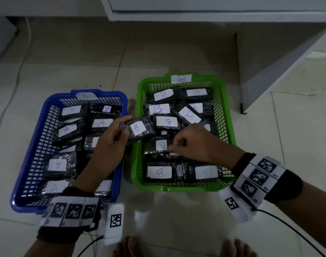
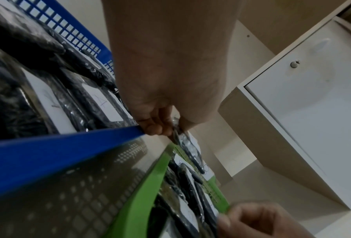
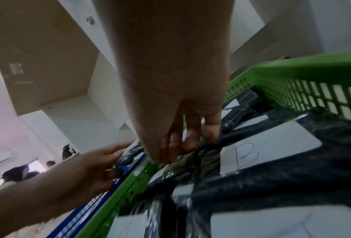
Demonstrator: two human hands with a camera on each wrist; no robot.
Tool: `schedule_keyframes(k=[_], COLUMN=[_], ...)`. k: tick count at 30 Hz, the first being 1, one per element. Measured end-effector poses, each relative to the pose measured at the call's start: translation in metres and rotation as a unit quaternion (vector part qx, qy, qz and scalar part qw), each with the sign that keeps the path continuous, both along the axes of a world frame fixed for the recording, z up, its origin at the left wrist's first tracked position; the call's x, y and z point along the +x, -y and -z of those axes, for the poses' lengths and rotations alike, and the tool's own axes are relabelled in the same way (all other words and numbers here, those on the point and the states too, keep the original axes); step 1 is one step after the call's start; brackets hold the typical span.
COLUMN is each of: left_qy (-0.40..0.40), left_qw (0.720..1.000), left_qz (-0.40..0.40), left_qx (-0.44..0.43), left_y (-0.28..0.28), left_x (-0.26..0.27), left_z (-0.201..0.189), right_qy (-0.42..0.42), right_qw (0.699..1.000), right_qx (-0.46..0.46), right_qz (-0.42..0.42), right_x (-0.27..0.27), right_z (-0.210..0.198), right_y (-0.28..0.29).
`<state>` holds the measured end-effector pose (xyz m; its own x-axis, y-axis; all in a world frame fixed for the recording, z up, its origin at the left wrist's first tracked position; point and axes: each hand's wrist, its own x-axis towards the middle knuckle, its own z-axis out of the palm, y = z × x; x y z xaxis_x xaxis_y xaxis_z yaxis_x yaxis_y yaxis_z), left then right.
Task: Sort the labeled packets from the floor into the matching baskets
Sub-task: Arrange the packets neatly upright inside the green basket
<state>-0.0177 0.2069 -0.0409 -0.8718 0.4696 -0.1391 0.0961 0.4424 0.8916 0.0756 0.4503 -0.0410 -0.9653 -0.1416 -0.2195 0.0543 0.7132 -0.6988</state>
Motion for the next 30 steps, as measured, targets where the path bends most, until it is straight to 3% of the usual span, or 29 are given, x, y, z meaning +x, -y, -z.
schedule_keyframes(k=[3,7,10,18,23,26,30], left_qy=[0.012,0.030,0.039,0.017,0.010,-0.009,-0.029], left_qw=[0.999,0.998,0.997,0.998,0.999,0.999,0.999], left_qz=[-0.033,-0.056,-0.062,0.027,0.027,0.017,0.021], left_qx=[0.019,0.029,0.021,-0.049,-0.044,-0.031,-0.031], left_y=[-0.002,-0.001,0.004,0.001,0.000,0.000,-0.007], left_x=[0.000,-0.001,-0.002,0.009,0.007,0.006,0.009], left_z=[-0.001,-0.004,-0.004,-0.008,-0.009,-0.012,-0.014], right_qy=[-0.103,-0.040,-0.036,0.013,0.025,0.043,0.090], right_qw=[0.990,0.980,0.970,0.972,0.990,0.993,0.981], right_qx=[0.083,0.192,0.237,0.230,0.136,0.109,0.159], right_qz=[0.054,-0.042,-0.047,-0.032,-0.004,-0.015,-0.070], right_x=[-0.021,-0.050,-0.059,-0.062,-0.051,-0.026,0.031], right_z=[-0.002,0.005,0.007,0.010,-0.005,-0.026,-0.035], right_y=[-0.014,-0.018,-0.015,-0.011,-0.017,-0.033,-0.038])
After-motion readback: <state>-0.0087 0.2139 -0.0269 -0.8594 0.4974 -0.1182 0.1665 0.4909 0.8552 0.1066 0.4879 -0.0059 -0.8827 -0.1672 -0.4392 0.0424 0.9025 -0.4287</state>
